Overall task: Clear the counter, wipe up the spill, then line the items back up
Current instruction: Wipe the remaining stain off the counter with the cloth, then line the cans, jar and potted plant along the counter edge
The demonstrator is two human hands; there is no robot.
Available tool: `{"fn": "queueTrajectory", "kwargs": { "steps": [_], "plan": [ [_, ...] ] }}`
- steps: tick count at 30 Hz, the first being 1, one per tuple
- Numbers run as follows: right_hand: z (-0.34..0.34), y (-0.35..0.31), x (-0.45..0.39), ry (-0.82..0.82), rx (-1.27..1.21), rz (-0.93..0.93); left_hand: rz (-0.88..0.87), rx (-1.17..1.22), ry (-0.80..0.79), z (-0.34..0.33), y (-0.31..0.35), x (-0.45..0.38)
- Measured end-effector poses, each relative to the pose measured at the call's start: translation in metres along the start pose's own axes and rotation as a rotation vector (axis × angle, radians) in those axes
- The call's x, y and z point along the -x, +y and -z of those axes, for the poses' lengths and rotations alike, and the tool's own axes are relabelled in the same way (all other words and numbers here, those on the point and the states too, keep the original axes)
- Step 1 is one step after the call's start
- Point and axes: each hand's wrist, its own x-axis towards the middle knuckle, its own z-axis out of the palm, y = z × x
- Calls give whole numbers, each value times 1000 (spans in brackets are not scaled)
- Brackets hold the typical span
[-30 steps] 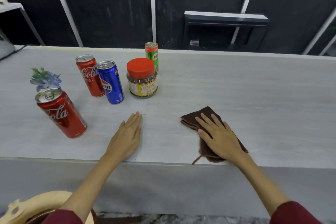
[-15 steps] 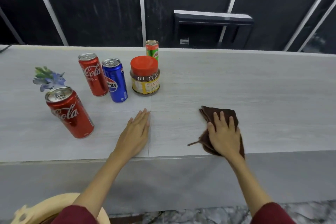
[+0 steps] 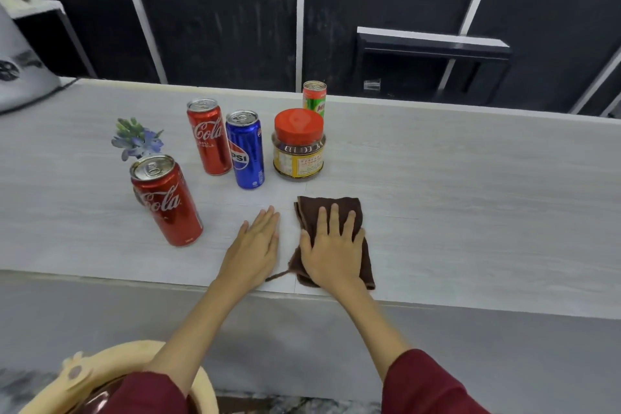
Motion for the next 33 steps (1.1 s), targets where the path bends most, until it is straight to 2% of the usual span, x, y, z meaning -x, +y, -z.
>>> {"fn": "queueTrajectory", "kwargs": {
  "steps": [3, 6, 8, 11, 13, 15, 18, 21, 23, 28, 33],
  "plan": [
    [7, 1, 4, -65, 41, 26, -4, -23, -4, 1, 1, 4],
    [23, 1, 1, -39, -69, 22, -11, 32, 100, 15, 1, 13],
    [34, -4, -4, 60, -172, 73, 38, 128, 241, 30, -1, 29],
    [46, -31, -23, 87, -340, 158, 80, 139, 578, 51, -17, 59],
    [49, -51, -43, 82, -445, 174, 184, 187, 754, 63, -32, 74],
    [51, -68, -61, 109, -555, 179, 328, 275, 849, 73, -45, 81],
    [52, -87, -81, 100, -677, 141, 447, 351, 770, 81, -61, 76],
    [48, -101, -92, 101, -711, 119, 446, 346, 620, 81, -67, 61],
    [43, -107, -98, 125, -733, 115, 433, 345, 578, 79, -68, 51],
    [38, -116, -109, 173, -693, 80, 435, 471, 638, 80, -66, 38],
    [38, -119, -109, 201, -682, 88, 418, 487, 656, 81, -63, 38]
  ]
}}
